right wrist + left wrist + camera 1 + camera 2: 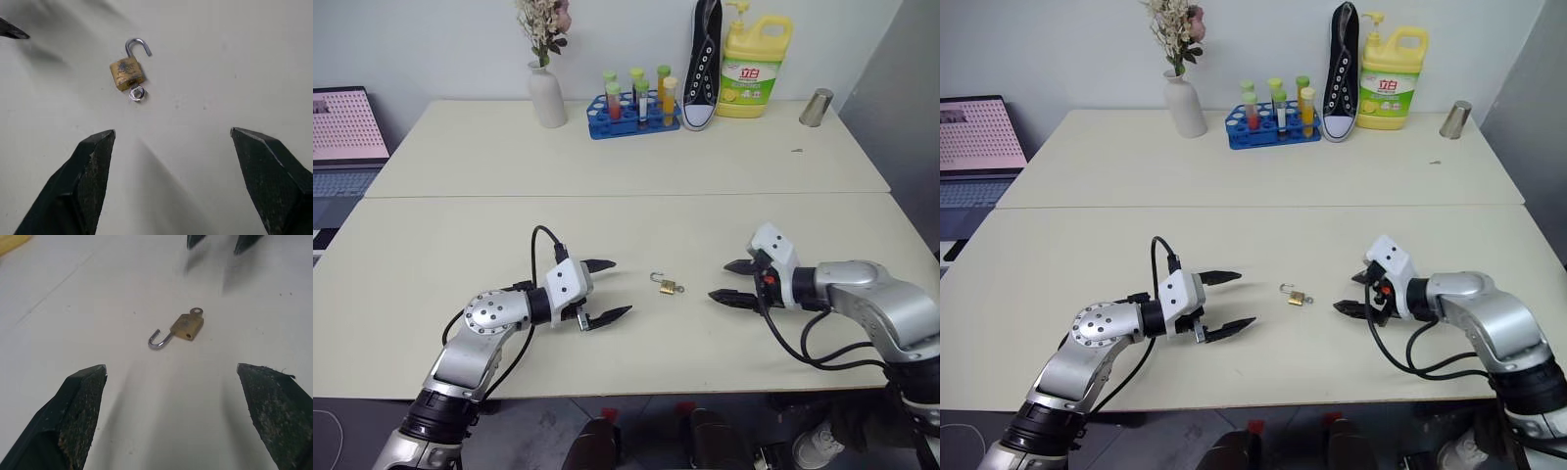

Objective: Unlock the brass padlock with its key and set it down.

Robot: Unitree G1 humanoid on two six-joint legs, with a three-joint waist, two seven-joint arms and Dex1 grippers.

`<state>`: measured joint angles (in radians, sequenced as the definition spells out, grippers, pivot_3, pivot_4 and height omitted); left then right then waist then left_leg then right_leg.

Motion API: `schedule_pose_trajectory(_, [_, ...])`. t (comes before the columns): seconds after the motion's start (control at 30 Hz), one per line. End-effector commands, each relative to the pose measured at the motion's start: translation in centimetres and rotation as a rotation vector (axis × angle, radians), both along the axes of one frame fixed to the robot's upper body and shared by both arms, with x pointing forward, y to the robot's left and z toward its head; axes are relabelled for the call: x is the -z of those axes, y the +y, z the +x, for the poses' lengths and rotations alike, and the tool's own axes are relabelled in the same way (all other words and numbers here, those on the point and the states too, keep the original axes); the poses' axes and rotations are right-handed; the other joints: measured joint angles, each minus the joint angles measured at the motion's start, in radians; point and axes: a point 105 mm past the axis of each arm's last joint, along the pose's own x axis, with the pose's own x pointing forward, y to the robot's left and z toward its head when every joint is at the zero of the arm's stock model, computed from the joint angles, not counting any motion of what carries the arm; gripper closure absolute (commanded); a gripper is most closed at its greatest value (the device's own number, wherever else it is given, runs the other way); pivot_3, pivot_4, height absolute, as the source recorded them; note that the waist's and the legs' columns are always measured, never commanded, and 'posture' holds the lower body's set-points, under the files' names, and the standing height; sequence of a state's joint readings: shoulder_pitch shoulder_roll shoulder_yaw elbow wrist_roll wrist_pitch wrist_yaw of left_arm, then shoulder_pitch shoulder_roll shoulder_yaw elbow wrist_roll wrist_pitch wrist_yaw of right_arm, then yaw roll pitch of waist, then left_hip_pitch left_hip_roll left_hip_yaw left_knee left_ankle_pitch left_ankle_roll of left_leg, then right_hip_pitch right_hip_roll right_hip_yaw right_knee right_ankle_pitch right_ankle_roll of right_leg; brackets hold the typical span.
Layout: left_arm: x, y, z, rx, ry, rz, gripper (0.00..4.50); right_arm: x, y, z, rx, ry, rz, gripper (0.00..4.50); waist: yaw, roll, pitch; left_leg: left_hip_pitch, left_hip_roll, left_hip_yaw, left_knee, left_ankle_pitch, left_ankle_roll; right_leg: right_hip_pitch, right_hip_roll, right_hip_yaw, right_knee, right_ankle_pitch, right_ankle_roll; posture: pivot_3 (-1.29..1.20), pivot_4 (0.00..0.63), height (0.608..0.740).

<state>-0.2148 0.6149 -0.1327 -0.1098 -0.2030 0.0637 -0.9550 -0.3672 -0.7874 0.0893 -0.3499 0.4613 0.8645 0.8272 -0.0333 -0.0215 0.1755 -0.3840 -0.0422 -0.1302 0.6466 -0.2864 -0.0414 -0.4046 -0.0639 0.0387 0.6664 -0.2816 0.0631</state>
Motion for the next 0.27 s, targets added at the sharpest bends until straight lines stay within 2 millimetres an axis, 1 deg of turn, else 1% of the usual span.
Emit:
schedule_pose_trajectory(0.03, [-1.3, -0.6, -0.6, 0.068, -0.017, -0.012, 0.0, -2.5, 0.2, -2.2, -0.073, -0.134, 0.024, 0.5, 0.004, 0.0, 0.0, 0.0, 0.0, -0.001, 0.0, 0.0, 0.0, 0.0, 0.0, -0.001, 0.0, 0.0, 0.0, 0.0, 0.15, 0.74])
schedule_pose_trajectory(0.1, [-1.4, -0.5, -0.7, 0.081, -0.009, -0.009, 0.0, -2.9, 0.3, -3.1, -0.07, -0.175, 0.039, 0.5, 0.005, 0.0, 0.0, 0.0, 0.001, -0.001, 0.0, 0.0, 0.0, 0.001, 0.0, -0.001, 0.0, 0.0, 0.0, 0.0, 0.15, 0.74])
schedule_pose_trajectory(0.27, [-1.3, -0.5, -0.8, 0.103, 0.008, -0.011, 0.0, -2.9, 0.4, -3.4, -0.061, -0.237, 0.024, 0.5, 0.002, 0.0, 0.0, 0.001, 0.001, 0.0, 0.001, 0.0, 0.0, 0.001, 0.001, 0.0, 0.001, 0.0, 0.0, 0.0, 0.15, 0.74])
